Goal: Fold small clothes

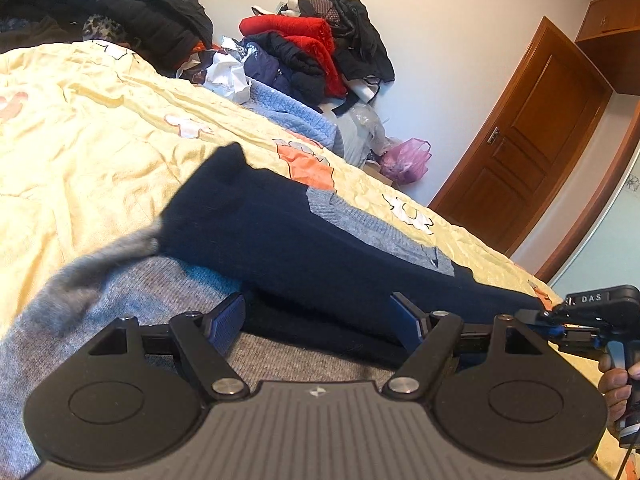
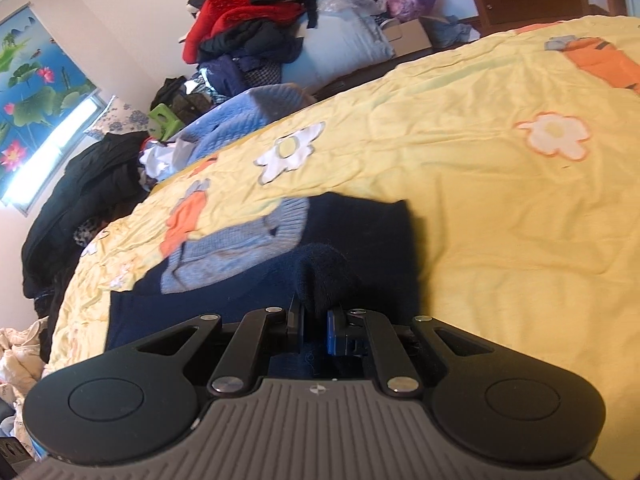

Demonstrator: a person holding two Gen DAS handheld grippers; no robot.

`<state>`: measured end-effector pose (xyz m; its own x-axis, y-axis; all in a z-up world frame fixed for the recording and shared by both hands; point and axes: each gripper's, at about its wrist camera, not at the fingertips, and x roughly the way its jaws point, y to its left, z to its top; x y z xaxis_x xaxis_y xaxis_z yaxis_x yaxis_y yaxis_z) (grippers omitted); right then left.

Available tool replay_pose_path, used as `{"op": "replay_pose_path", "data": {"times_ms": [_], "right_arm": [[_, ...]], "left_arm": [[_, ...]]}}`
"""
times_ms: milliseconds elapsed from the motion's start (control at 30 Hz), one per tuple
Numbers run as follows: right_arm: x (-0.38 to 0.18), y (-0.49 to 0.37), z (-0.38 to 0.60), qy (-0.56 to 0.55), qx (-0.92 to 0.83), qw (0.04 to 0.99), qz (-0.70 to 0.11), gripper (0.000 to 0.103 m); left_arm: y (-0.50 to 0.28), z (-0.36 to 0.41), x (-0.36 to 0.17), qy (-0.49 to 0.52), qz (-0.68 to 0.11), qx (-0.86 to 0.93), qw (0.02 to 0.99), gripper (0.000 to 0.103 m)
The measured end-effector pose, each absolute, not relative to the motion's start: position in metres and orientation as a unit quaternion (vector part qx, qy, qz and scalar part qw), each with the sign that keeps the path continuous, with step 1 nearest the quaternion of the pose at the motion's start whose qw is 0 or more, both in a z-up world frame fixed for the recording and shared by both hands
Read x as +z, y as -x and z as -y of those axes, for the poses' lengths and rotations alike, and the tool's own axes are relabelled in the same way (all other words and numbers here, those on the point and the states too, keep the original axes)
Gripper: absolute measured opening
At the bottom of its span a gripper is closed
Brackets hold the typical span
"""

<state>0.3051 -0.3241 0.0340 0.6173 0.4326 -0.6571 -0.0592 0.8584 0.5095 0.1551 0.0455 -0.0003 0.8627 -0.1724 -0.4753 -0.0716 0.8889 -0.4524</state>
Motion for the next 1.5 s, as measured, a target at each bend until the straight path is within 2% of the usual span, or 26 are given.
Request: {"op": "replay_pose_path", "data": {"times_ms": [533,600,633,667,700,800,900,1033,1100,1133,1267,1333,1500], "right_arm": [[0.018,-0.297,0.345,-0.219,0.124,0.876,-0.412,0.018],[0.019,-0.291,0.346,-0.234,0.122,0.880,-0.395,0.025],[0.022,-0.287,0.348,-0.237,0.105,0.885,-0.387,0.035],[0.028,-0.282,0.349,-0.237,0.080,0.894,-0.373,0.053],[0.037,-0.273,0.348,-0.228,0.056,0.910,-0.342,0.058],[0.056,-0.252,0.330,-0.172,0.074,0.942,-0.278,0.059],[0.052,-0.254,0.294,-0.107,0.105,0.942,-0.300,0.058],[0.024,-0.266,0.257,-0.059,0.093,0.938,-0.327,0.057],[0.014,-0.268,0.246,-0.042,0.078,0.943,-0.322,0.057],[0.010,-0.267,0.241,-0.029,0.071,0.946,-0.315,0.057],[-0.002,-0.261,0.228,0.021,0.072,0.951,-0.300,0.073],[-0.002,-0.260,0.224,0.038,0.069,0.950,-0.302,0.076],[0.006,-0.240,0.219,0.042,0.056,0.951,-0.302,0.076]], "left_arm": [[-0.154,-0.040,0.001,0.221,-0.268,-0.015,0.938,0.078],[-0.156,-0.038,0.001,0.213,-0.274,-0.011,0.938,0.078],[-0.157,-0.038,0.002,0.208,-0.280,-0.006,0.937,0.078],[-0.158,-0.036,0.004,0.200,-0.288,-0.002,0.937,0.078],[-0.160,-0.034,0.008,0.186,-0.294,-0.001,0.938,0.078],[-0.173,-0.024,0.025,0.133,-0.294,0.009,0.947,0.078],[-0.198,-0.007,0.035,0.057,-0.287,0.014,0.956,0.078],[-0.236,0.011,0.015,-0.024,-0.329,0.026,0.944,0.078],[-0.241,0.008,0.009,-0.021,-0.328,0.029,0.944,0.080],[-0.242,0.005,0.006,-0.016,-0.328,0.029,0.944,0.084],[-0.244,-0.003,0.000,0.004,-0.329,0.025,0.944,0.089],[-0.246,-0.007,0.000,0.012,-0.333,0.020,0.942,0.091],[-0.247,-0.009,0.000,0.014,-0.335,0.018,0.942,0.092]]}}
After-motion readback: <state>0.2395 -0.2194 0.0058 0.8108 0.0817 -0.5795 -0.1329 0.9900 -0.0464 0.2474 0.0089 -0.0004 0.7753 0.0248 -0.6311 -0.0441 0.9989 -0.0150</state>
